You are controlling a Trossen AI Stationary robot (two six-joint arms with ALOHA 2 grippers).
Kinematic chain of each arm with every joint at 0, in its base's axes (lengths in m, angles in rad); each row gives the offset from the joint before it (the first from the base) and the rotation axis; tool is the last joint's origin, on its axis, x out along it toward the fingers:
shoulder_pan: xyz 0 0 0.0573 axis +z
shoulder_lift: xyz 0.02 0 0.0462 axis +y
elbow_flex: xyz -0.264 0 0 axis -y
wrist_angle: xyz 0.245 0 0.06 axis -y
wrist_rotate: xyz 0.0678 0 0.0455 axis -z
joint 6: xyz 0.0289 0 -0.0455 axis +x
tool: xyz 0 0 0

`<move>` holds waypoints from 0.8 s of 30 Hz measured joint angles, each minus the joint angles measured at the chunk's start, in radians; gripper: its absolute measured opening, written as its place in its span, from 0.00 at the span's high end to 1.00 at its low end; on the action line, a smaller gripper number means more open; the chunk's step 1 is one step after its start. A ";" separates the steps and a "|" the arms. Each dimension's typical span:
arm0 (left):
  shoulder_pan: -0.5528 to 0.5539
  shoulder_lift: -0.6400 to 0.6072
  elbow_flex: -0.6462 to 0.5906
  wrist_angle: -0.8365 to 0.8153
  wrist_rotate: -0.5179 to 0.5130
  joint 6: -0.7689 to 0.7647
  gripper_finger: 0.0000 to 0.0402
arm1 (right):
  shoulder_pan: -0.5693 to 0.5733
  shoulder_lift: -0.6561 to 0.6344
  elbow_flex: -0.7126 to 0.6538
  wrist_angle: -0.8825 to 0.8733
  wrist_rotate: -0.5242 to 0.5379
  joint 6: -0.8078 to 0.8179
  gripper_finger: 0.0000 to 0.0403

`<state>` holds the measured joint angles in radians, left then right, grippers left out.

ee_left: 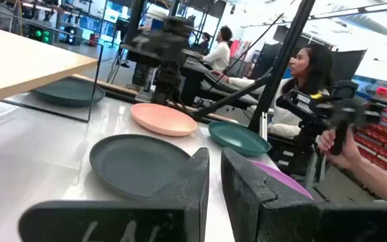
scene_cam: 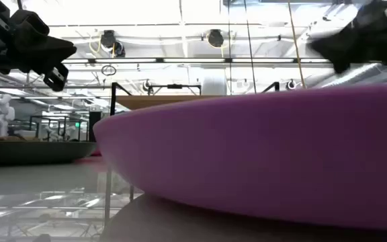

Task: Place and stack plates onto a shelf
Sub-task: Put the purple plate on the shelf

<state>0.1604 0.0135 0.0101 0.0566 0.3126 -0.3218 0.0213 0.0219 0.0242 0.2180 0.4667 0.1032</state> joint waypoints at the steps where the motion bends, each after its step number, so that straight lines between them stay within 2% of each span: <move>1: 0.000 0.000 0.000 0.000 0.000 0.000 0.89 | -0.001 0.000 0.000 -0.030 0.165 0.095 0.68; 3: 0.000 0.000 0.000 0.000 0.000 0.000 0.89 | -0.001 0.000 0.000 -0.103 0.425 0.284 0.68; 5: 0.000 0.000 0.000 0.000 0.000 0.000 0.89 | -0.001 0.001 0.000 -0.165 0.527 0.394 0.68; 7: 0.000 0.000 0.000 0.000 0.000 0.000 0.89 | -0.001 0.000 0.000 -0.179 0.520 0.405 0.68; 13: 0.000 0.000 0.000 0.000 0.000 0.000 0.89 | -0.001 0.004 0.000 -0.114 0.354 0.259 0.68; 20: 0.000 0.000 0.000 0.000 0.000 0.000 0.89 | -0.001 0.004 0.000 -0.082 0.331 0.254 0.68; 24: 0.000 0.000 0.000 0.000 0.000 0.000 0.89 | 0.000 0.004 0.000 -0.057 0.261 0.248 0.68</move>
<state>0.1600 0.0139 0.0101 0.0566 0.3126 -0.3218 0.0212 0.0257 0.0246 0.1613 0.7274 0.3514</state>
